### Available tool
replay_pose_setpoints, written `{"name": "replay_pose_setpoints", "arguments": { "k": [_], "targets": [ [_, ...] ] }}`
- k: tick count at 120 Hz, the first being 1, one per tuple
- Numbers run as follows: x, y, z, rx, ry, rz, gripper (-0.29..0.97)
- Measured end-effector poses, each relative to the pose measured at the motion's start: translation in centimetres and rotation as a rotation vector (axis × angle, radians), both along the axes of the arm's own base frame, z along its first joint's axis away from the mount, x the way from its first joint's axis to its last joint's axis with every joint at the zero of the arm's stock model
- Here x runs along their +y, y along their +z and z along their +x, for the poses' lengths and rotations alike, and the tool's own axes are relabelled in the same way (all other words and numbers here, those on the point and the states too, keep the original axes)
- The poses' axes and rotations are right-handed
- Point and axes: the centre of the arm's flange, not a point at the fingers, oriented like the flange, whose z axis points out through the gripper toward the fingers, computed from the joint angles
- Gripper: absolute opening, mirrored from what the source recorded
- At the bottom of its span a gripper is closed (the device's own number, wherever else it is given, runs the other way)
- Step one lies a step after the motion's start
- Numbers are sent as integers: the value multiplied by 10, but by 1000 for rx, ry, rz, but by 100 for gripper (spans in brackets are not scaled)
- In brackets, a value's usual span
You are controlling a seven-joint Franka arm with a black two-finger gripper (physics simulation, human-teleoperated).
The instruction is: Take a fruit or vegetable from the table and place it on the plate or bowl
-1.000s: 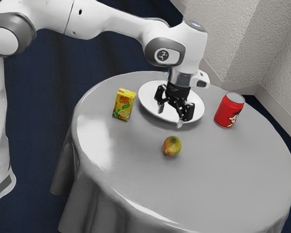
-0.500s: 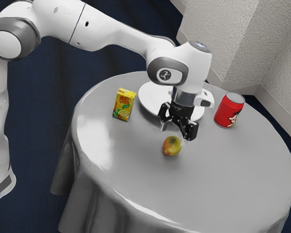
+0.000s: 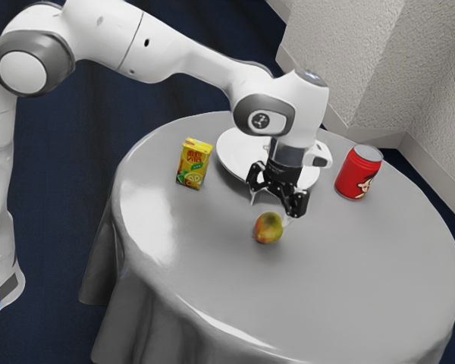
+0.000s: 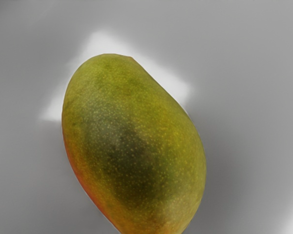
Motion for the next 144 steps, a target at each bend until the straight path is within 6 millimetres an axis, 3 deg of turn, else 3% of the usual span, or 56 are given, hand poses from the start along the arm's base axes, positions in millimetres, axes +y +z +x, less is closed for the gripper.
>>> {"name": "replay_pose_setpoints", "arguments": {
  "k": [25,144],
  "targets": [
    [5,-12,4,17,15,1,68],
    [-5,-59,17,62,14,-6,68]
  ]
}}
